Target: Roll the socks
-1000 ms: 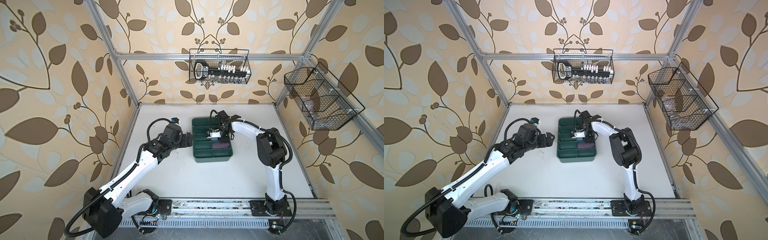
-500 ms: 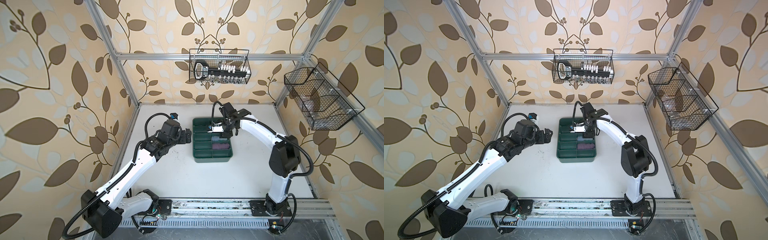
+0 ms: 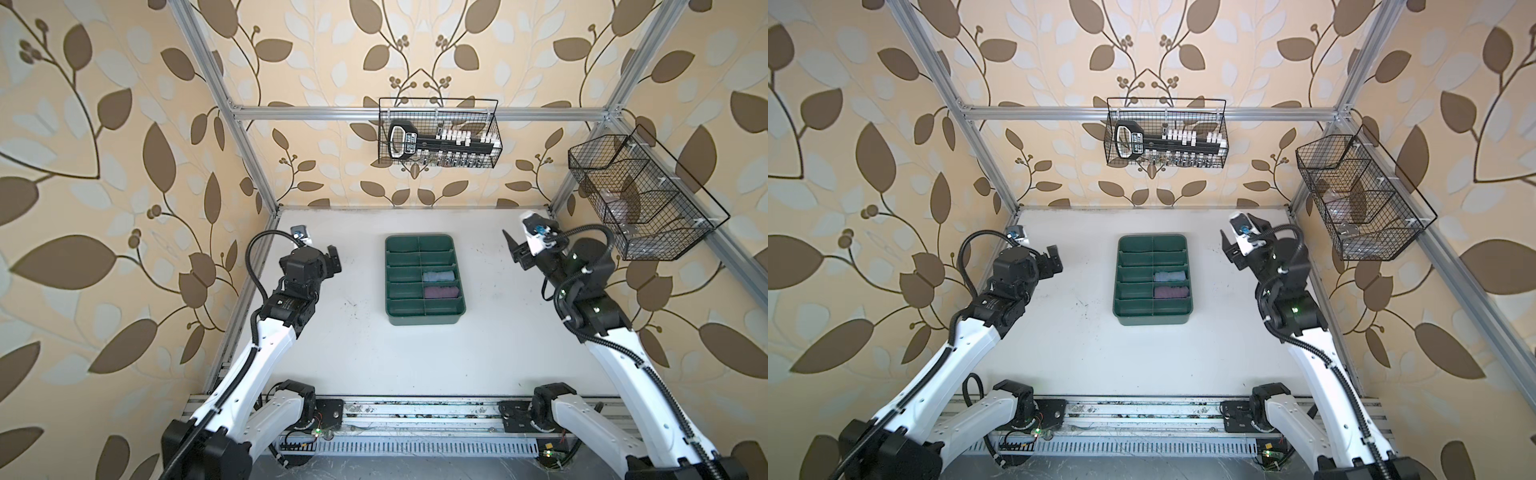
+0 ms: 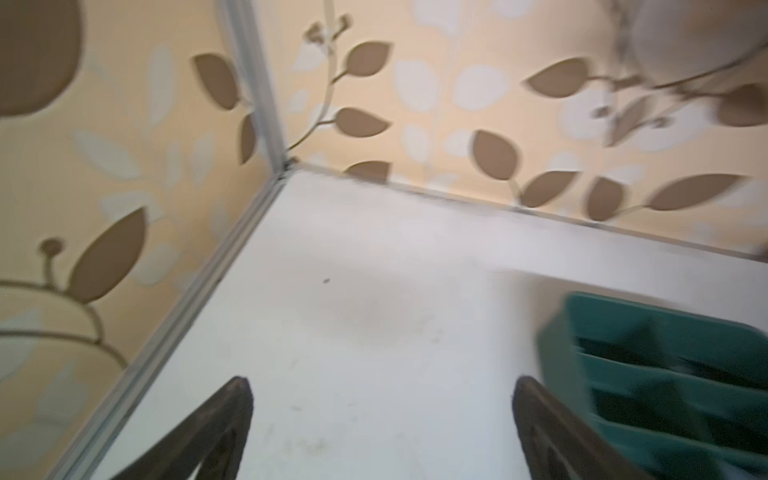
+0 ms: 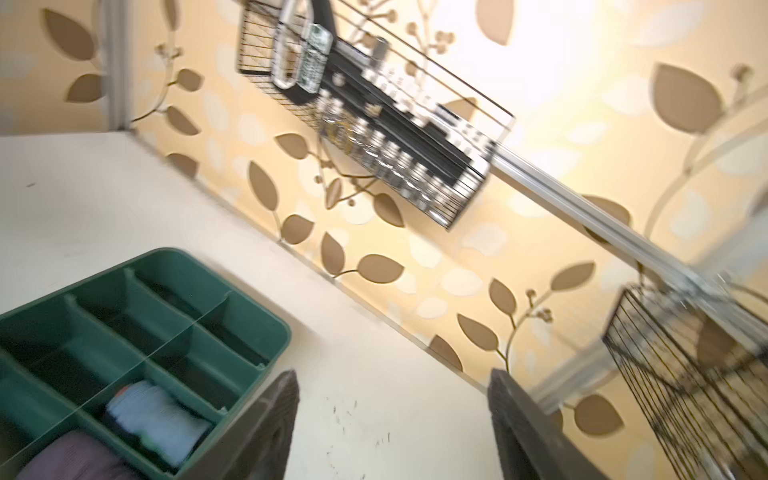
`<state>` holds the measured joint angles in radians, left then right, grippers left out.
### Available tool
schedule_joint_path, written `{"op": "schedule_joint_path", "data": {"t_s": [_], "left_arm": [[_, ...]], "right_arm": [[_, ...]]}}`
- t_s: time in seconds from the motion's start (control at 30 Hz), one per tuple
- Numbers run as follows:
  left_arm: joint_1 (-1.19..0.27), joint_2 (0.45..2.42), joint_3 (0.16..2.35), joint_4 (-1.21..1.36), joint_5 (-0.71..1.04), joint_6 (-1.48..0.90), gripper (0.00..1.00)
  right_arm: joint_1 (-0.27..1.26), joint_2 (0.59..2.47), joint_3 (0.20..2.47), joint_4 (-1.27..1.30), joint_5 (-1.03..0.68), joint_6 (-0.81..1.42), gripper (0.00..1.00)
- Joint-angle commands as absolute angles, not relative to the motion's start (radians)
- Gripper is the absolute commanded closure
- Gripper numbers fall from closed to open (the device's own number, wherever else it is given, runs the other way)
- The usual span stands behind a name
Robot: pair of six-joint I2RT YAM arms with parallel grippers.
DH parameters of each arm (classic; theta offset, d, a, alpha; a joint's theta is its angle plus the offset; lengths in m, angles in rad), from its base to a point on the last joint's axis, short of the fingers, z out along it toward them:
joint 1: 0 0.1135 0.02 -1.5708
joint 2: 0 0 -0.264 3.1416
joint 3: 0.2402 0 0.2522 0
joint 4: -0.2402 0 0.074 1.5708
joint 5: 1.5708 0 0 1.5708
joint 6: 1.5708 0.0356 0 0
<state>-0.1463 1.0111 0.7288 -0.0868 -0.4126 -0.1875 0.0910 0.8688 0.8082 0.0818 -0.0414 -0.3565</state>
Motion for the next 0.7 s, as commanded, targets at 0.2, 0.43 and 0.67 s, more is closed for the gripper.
{"op": "schedule_joint_path", "data": {"t_s": [0.2,0.43,0.67], "left_arm": [[0.014,1.213,0.545,0.096,-0.58,-0.262,0.01],[0.017,1.325,0.479,0.335,-0.472,-0.253,0.01],[0.018,1.498,0.451,0.638,-0.181,-0.048,0.01]], "right_arm": [[-0.027,0.897,0.273,0.489,0.307,0.101,0.3],[-0.028,1.078,0.174,0.732,0.291,0.169,0.3],[0.061,1.224,0.193,0.891,0.125,-0.034,0.32]]}}
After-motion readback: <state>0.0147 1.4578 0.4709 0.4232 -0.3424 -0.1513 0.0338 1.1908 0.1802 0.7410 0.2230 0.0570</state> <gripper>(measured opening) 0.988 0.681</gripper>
